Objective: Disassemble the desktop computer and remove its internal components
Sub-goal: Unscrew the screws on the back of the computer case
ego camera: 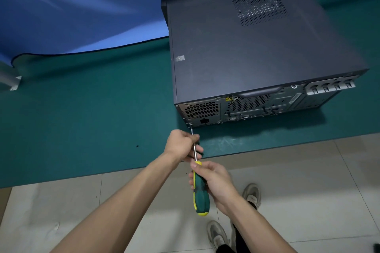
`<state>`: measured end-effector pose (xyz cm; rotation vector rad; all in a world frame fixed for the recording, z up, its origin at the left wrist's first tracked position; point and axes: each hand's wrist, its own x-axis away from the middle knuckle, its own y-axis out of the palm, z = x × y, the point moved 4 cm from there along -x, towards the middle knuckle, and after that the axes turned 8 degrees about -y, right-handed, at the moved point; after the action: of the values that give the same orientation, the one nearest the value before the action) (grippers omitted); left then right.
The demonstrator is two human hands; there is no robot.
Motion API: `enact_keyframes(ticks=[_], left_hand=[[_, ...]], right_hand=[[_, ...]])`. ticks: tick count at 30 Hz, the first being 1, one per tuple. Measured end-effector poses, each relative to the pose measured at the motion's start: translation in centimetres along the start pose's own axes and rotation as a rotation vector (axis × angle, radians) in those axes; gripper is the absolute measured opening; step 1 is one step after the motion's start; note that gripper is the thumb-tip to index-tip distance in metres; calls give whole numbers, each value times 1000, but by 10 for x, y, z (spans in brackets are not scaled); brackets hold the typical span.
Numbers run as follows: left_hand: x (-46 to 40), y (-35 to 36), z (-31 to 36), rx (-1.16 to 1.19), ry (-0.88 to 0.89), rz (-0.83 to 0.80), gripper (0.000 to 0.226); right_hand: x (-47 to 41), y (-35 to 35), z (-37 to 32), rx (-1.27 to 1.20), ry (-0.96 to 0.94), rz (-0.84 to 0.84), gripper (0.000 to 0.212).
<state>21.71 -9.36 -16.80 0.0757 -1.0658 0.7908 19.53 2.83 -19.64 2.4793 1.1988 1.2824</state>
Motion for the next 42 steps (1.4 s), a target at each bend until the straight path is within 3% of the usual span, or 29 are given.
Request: enact_keyframes(ticks=[3,7,10,13,16,21,26,29,34,37,39,42], left_hand=[[-1,-3,1,-131,39,80,21],[-2,2,1,-110,24,75,21],[-1,5,-2,22,6,7,21],[1,2,-2,-48,41,48,21],[1,-3,-2,-32,34,59,16],[0,-1,-2,50,7,-11,12],[3,-1,-2,119,-33,-52,9],[2,-2,-2,79,-26,-1,12],[1,5,-4,191,-33,-23,10],[2,5,-4,195,-31,-69,10],[2,3,-4,130,-6,-13,7],[2,3,-3,148,4,47,6]], right_hand=[[-2,3,3,-52,-17,70,18],[-2,4,-1,-43,119,-72,16],[-3,1,-3,55,109,-121,14],[-5,-1,-2,109,26,5,7],[-5,-2,1,36,16,100,20],[0,0,-2,18,195,-110,27],[-3,-2,3,116,78,-90,14],[-5,-1,6,200,16,6,22],[-1,4,9,-20,208,-154,25],[-4,-1,8,76,103,-147,20],[-5,-2,10,142,36,-84,16],[-4,2,16,50,57,-43,18]])
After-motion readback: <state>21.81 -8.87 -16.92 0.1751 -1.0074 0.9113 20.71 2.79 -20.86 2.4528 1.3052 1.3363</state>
